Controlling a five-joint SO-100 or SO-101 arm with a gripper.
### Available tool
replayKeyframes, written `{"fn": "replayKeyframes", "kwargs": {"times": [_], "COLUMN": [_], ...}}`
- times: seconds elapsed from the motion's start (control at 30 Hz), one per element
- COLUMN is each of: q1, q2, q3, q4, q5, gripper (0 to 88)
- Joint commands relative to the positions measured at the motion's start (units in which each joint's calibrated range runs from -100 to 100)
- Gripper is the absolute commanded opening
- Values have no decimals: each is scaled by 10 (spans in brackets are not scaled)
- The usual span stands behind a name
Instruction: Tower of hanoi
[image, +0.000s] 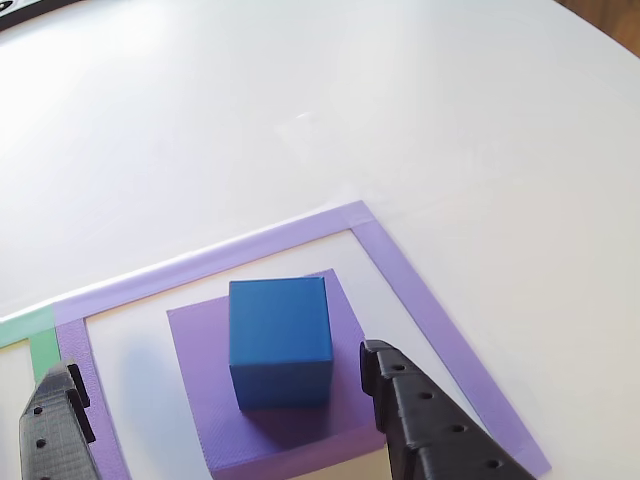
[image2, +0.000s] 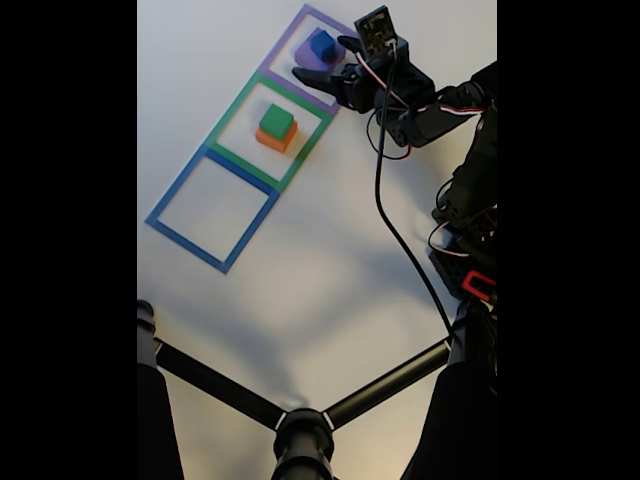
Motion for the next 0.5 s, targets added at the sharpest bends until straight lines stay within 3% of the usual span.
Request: {"fn": "replayKeyframes", "kwargs": {"times": [0.0,0.47], "q1": [-11,-15], "q2": [0,25], "q3": [-24,-54], "q4": [-16,-15], "q5": [0,0], "gripper": [305,235]}}
